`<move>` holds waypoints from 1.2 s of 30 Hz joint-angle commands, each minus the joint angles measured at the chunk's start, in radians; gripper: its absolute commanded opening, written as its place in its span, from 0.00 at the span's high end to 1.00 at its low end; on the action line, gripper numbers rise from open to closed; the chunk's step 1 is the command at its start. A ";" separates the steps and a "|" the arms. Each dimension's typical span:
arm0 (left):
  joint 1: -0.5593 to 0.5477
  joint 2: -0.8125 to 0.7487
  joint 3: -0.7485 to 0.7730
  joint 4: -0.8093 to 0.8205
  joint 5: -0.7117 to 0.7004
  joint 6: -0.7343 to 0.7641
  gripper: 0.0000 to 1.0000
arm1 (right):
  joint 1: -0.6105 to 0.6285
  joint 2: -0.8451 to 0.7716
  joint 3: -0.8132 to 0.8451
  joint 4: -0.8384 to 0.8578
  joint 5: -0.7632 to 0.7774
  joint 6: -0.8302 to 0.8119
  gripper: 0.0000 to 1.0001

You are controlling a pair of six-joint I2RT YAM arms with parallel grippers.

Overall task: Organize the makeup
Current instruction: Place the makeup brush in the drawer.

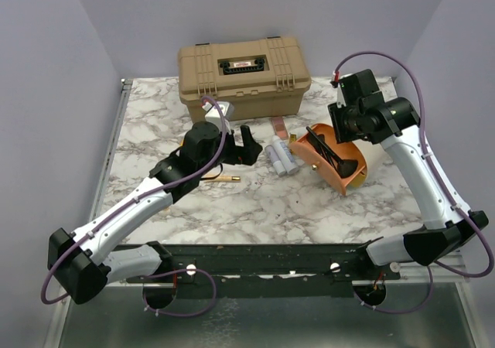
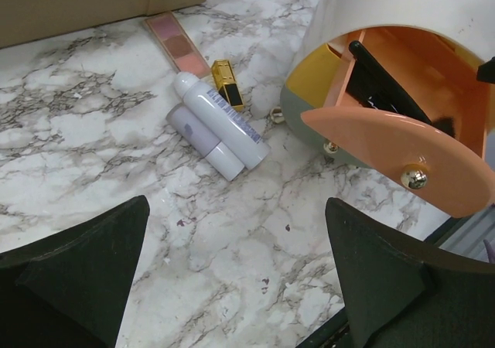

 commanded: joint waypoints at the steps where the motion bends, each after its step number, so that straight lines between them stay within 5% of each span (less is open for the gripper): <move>1: 0.000 0.020 0.023 0.042 0.068 0.002 0.03 | -0.003 -0.017 0.027 -0.017 0.018 0.006 0.61; 8: 0.000 0.075 0.050 0.106 0.154 -0.001 0.04 | -0.004 -0.020 0.046 0.006 -0.013 0.026 0.61; 15: -0.004 0.170 0.103 0.140 0.250 -0.020 0.06 | -0.003 -0.003 0.001 0.178 -0.321 0.080 0.63; 36: -0.007 0.062 0.004 0.144 0.195 -0.047 0.07 | -0.003 0.056 -0.240 0.363 -0.145 0.017 0.58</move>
